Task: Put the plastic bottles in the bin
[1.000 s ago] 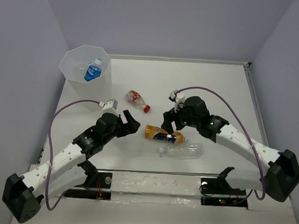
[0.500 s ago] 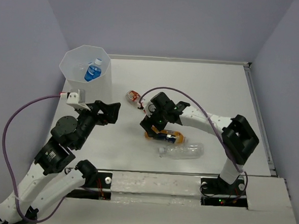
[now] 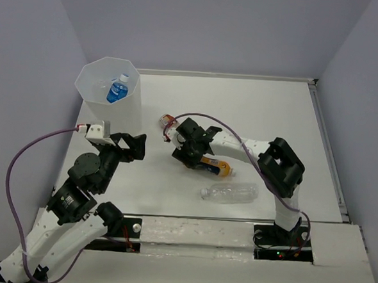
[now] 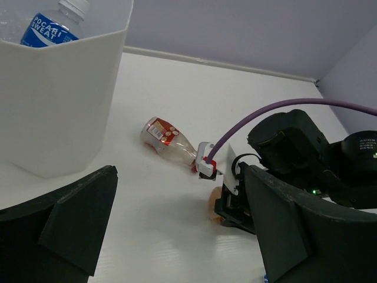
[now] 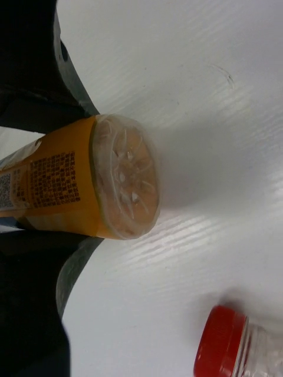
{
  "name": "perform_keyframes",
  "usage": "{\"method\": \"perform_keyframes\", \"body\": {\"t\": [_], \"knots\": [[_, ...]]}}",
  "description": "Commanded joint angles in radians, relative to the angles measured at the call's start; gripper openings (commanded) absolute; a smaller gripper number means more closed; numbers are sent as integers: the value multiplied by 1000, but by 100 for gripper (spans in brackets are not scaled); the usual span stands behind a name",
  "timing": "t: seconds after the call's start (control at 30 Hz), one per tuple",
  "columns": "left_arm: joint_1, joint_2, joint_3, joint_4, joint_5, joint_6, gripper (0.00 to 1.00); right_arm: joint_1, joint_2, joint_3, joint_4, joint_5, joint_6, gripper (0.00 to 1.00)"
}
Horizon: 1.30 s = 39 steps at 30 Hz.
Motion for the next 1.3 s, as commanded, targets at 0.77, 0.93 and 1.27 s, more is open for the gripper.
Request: {"method": "perform_keyframes", "body": {"t": [0.77, 0.93, 1.27], "knots": [[36, -118, -13, 67, -3, 13, 99, 3, 96, 805, 1213, -130, 391, 37], [38, -141, -13, 48, -43, -1, 99, 3, 386, 1222, 1227, -121, 502, 37], [41, -144, -16, 45, -51, -12, 99, -30, 549, 1241, 1324, -26, 675, 42]]}}
